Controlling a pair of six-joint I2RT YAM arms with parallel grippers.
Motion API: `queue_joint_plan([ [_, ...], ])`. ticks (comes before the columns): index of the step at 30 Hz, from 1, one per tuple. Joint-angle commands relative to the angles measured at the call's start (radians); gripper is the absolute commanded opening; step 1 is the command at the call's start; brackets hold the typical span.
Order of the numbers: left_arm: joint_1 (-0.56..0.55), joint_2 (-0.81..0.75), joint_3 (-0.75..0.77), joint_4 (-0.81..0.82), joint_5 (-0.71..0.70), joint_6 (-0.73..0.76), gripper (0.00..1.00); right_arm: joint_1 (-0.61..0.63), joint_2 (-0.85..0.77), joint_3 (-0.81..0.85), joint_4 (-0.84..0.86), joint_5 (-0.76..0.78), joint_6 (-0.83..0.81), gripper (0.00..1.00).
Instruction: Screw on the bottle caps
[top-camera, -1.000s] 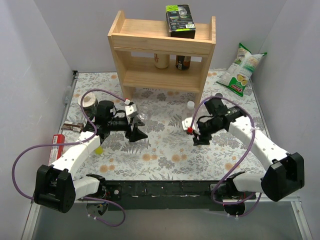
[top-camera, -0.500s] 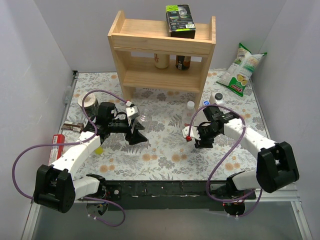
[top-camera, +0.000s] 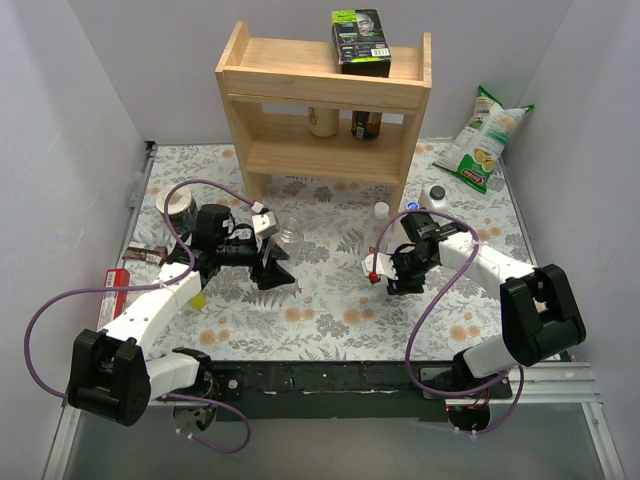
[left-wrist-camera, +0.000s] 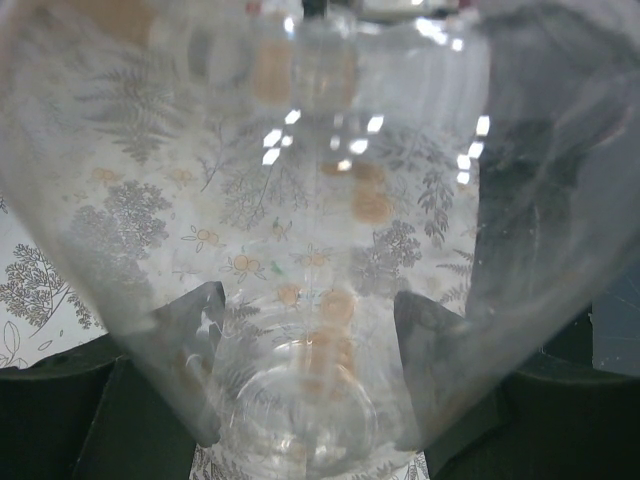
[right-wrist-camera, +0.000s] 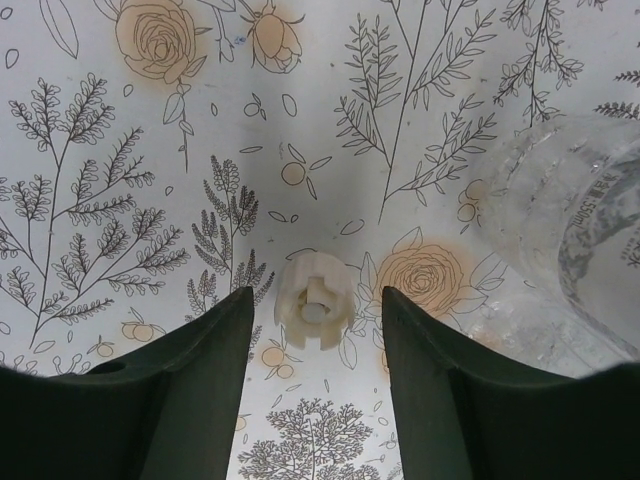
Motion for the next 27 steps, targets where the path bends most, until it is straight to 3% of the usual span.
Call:
queue_joint_plan([
  [1,-0.004,0.001,0.027,0.007,0.003,-0.003,0.0,-0.003,0.009,-0.021,0.019,0.007,-0.042,0.59],
  [9,-0.004,0.002,0.019,0.024,0.009,-0.007,0.0,-0.003,0.027,-0.045,0.03,0.026,-0.063,0.46],
  [12,-0.002,0.001,0.007,0.042,0.009,-0.014,0.0,-0.003,0.028,-0.053,0.028,0.035,-0.063,0.31],
  [15,-0.008,-0.012,-0.026,0.09,0.006,-0.015,0.0,-0.003,-0.011,-0.012,-0.042,0.011,-0.052,0.24],
  [18,-0.031,-0.041,-0.105,0.197,0.003,-0.02,0.0,0.002,-0.083,0.08,-0.198,-0.092,-0.046,0.22],
  [22,-0.082,-0.093,-0.258,0.518,-0.055,-0.087,0.0,0.09,-0.144,0.262,-0.35,-0.242,0.038,0.22],
  [27,-0.18,-0.033,-0.382,0.761,-0.124,-0.101,0.0,0.206,-0.086,0.561,-0.467,-0.322,0.211,0.22],
])
